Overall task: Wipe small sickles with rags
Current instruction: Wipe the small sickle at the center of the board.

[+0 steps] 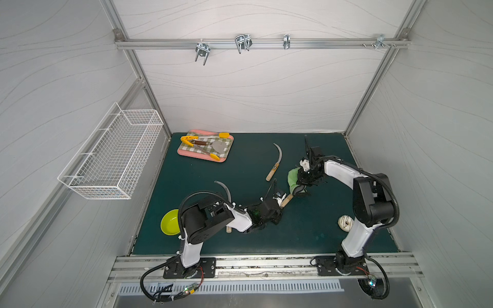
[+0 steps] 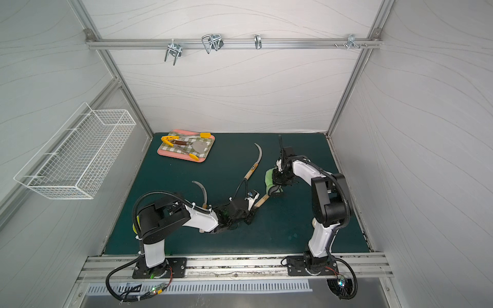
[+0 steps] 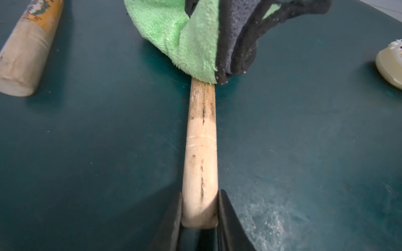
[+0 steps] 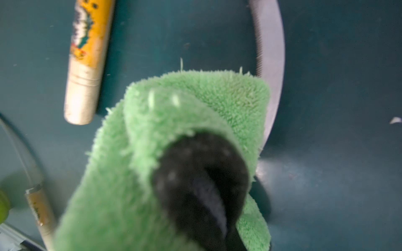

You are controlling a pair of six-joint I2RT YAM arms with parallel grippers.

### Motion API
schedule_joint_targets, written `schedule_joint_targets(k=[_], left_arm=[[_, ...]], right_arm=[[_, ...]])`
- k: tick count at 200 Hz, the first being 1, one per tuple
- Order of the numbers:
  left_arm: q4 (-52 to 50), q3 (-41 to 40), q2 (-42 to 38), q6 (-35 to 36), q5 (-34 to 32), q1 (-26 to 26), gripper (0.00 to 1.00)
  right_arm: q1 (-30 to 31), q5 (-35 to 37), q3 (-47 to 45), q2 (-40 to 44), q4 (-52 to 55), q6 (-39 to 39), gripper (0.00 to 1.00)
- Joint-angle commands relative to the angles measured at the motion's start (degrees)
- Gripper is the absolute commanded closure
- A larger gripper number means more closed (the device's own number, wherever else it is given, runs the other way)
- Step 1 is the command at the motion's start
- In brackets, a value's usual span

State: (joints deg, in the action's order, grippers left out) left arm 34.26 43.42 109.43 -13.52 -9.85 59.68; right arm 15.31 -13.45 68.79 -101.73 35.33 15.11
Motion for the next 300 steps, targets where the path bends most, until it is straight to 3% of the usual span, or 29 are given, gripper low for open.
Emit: schedule_joint_targets(k=[1, 32, 68, 113, 199, 267, 300], left_arm=[[-8.1, 1.55, 0.68, -1.56, -0.42, 0.0, 0.7], [-16.87, 5.36, -0.22, -4.33, -0.13, 0.0, 0.53], [-21.02, 7.5, -1.81, -5.75, -0.08, 0.0, 0.51], [-28.92, 14.86, -2.79, -1.61, 1.31, 0.0, 0.51], [-39.48, 32.62, 8.05, 1.79, 7.86, -2.79, 0.51], [-41.92, 37.18, 13.05, 2.62, 9.75, -4.4, 0.54], [-41.31, 36.5, 13.79, 1.92, 9.95, -4.39, 0.67]], right_arm=[[-0.14, -3.49, 0.71, 6.16, 0.92, -1.02, 0.89], [-0.19, -4.0, -1.09, 12.58, 2.14, 0.04, 0.88], [-0.63, -1.03, -2.15, 18.89, 3.72, 0.4, 0.87], [-5.52, -0.95, -5.24, 23.56, 3.2, 1.69, 0.86], [-11.85, -4.28, -11.53, 26.28, -0.3, 2.6, 0.85], [-12.48, -5.84, -12.88, 26.59, -1.09, 2.29, 0.85], [-12.44, -6.21, -13.16, 26.33, -1.4, 2.29, 0.85]])
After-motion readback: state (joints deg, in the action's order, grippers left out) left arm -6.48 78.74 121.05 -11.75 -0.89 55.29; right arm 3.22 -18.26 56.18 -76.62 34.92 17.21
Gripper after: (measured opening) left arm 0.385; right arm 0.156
